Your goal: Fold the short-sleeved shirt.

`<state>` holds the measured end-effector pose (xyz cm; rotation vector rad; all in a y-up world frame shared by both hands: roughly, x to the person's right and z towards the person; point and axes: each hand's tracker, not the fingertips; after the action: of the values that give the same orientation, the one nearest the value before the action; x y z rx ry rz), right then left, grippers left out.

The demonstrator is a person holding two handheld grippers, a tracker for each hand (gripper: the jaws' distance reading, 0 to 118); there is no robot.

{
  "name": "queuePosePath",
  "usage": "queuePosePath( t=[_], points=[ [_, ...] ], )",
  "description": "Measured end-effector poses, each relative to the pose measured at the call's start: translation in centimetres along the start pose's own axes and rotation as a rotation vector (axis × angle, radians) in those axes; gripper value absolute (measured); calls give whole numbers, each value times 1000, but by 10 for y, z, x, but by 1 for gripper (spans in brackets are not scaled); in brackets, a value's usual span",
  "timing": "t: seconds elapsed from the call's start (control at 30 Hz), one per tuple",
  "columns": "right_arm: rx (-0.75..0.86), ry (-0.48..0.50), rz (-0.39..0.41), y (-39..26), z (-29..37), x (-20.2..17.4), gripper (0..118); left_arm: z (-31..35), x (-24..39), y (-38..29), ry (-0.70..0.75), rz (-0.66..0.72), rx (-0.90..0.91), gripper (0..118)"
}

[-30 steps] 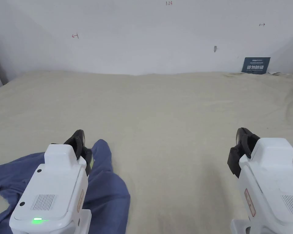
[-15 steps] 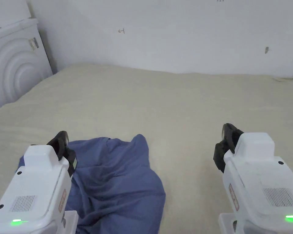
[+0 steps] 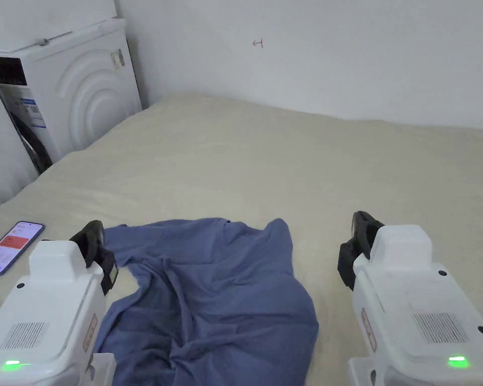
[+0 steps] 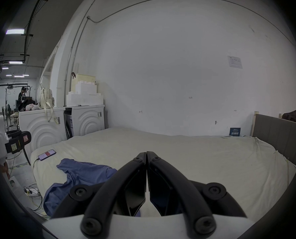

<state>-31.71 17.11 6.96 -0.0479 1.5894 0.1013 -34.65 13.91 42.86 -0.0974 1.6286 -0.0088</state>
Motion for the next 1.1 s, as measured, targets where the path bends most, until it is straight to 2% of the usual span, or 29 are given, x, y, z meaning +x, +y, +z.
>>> queuePosePath(
  t=[0.2, 0.43, 0.53, 0.6, 0.7, 0.73, 0.83, 0.87, 1.0, 1.1],
  points=[
    [-14, -3, 7, -2, 5, 3, 0, -25, 7, -3, -51, 48, -177, 0],
    [-32, -51, 6, -5, 7, 24, 0, -89, 32, -22, -190, 167, -531, 0],
    [-42, -75, 12, -7, 7, 35, 0, -116, 47, -37, -248, 238, -678, 5],
    [-50, -88, 13, -10, 8, 41, 0, -129, 59, -47, -284, 203, -760, 13],
    [-66, -107, 6, -14, 7, 52, 0, -145, 79, -65, -307, 163, -874, 39],
    [-71, -113, 6, -15, 8, 55, 0, -151, 84, -72, -314, 150, -919, 60],
    [-83, -127, 6, -19, 8, 63, 0, -166, 95, -93, -281, 124, -992, 104],
    [-88, -131, 5, -21, 8, 65, 0, -168, 97, -97, -259, 112, -1009, 107],
    [-105, -144, -4, -26, 8, 75, 0, -171, 103, -109, -191, 45, -1058, 107],
    [-112, -150, -9, -29, 8, 78, 0, -176, 103, -117, -153, 47, -1123, 107]
  ],
)
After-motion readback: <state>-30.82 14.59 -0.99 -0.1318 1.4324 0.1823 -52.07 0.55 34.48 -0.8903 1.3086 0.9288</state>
